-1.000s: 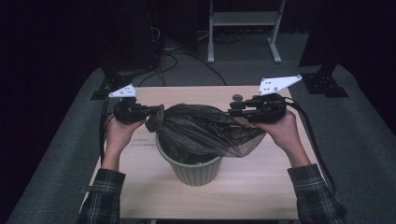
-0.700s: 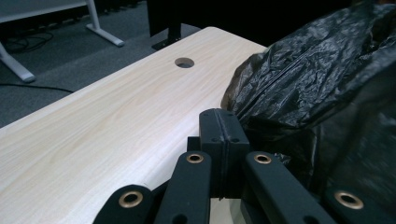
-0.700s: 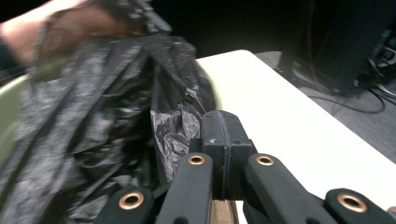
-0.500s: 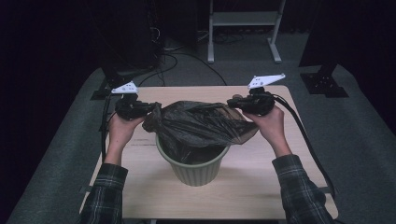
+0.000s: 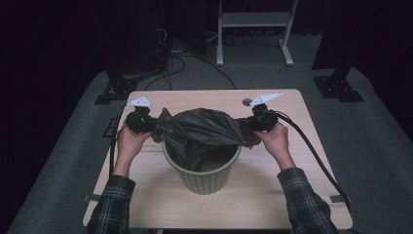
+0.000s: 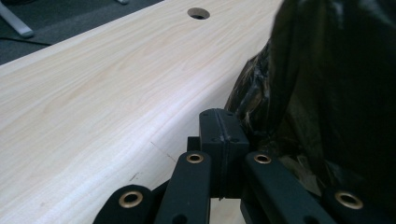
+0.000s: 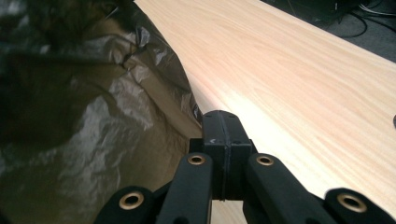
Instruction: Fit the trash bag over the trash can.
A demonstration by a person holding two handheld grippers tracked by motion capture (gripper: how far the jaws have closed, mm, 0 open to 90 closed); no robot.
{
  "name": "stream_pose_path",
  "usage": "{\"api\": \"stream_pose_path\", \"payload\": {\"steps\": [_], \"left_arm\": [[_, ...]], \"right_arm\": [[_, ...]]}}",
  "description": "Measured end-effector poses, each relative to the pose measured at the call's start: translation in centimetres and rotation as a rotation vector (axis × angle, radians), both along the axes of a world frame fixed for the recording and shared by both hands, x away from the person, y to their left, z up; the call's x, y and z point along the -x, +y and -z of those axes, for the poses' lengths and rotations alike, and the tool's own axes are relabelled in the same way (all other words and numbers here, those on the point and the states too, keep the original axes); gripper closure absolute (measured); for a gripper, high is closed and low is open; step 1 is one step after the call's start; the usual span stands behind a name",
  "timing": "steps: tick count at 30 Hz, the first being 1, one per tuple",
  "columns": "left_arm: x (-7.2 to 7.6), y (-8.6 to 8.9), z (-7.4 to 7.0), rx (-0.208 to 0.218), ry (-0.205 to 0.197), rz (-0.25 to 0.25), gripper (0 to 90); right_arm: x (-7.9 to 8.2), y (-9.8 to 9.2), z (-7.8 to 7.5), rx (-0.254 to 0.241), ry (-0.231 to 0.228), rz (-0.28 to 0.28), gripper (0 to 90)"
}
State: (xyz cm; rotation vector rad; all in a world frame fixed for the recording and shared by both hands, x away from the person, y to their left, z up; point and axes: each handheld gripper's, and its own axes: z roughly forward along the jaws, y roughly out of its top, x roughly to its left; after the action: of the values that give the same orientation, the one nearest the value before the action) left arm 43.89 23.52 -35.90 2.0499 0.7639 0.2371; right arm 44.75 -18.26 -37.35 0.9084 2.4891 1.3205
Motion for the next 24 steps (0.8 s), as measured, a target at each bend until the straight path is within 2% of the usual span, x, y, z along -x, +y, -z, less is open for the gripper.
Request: {"api": "stream_pose_path", "payload": {"steps": [3, 5, 6, 9, 13, 18, 20, 24], "left_arm": [[0.3, 0.2, -0.4, 0.029, -0.011, 0.007, 90.0], [0.5, 0.3, -0.8, 0.036, -0.017, 0.01, 90.0], [0.5, 0.3, -0.9, 0.034, -0.019, 0.013, 90.0], [0.8, 0.5, -1.2, 0.046, -0.024, 0.02, 90.0], [0.9, 0.5, -1.4, 0.066, -0.027, 0.018, 90.0], [1.1, 0.5, -1.6, 0.068, -0.031, 0.023, 90.0], [1.1, 0.5, -1.7, 0.07, -0.031, 0.021, 90.0], [1.3, 0.6, -2.0, 0.072, -0.035, 0.024, 90.0]], "right_arm": [[0.4, -0.6, -0.5, -0.039, -0.01, -0.011, 88.0], [0.8, -1.1, -1.4, -0.072, -0.029, -0.007, 77.9], [1.1, -1.5, -2.2, -0.099, -0.042, -0.006, 77.2], [2.1, -2.4, -4.2, -0.132, -0.097, -0.002, 71.6], [3.5, -3.3, -7.1, -0.216, -0.145, -0.041, 66.9], [5.1, -2.3, -9.2, -0.281, -0.161, -0.149, 62.1], [5.5, -1.5, -9.6, -0.29, -0.165, -0.186, 61.0], [5.6, 0.0, -9.6, -0.296, -0.139, -0.243, 59.0]]}}
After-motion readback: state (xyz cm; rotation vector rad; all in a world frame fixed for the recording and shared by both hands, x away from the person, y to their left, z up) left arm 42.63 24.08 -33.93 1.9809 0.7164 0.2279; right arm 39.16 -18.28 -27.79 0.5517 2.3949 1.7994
